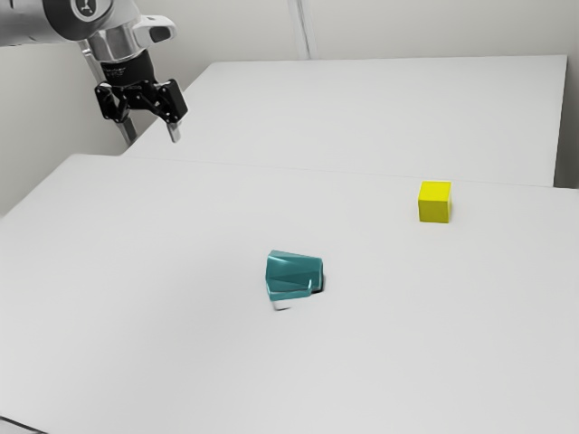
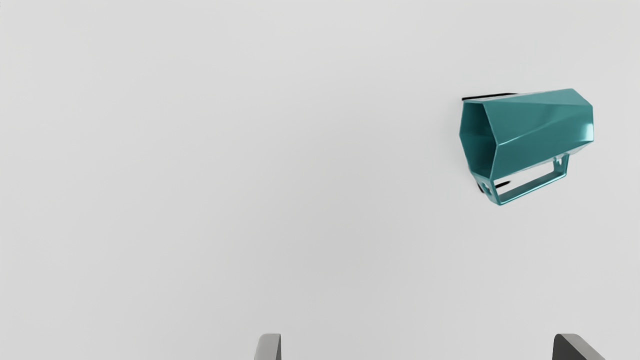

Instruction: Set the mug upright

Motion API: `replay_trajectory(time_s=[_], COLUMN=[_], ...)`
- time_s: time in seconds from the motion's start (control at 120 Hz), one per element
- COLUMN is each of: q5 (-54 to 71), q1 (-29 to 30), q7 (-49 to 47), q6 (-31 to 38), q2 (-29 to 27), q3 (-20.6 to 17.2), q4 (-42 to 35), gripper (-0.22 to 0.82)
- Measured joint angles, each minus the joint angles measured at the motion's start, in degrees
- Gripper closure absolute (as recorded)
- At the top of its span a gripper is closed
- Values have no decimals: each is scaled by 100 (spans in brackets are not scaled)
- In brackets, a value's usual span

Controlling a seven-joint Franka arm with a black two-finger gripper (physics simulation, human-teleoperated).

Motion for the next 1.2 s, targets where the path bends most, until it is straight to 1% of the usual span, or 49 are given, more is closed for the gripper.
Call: replay_trajectory(time_s=[0.225, 0.333, 0.617, 0.908, 1.2], q5=[4, -25, -609, -1421, -2720], q1=[43, 69, 134, 33, 62], q7=[-10, -10, 9, 33, 458], q6=[36, 140, 924, 1914, 2770], q2=[-80, -136, -289, -372, -368], q3=[0, -4, -18, -18, 128], q4=[-73, -269, -1052, -1925, -2811], gripper=[1, 1, 2, 2, 2])
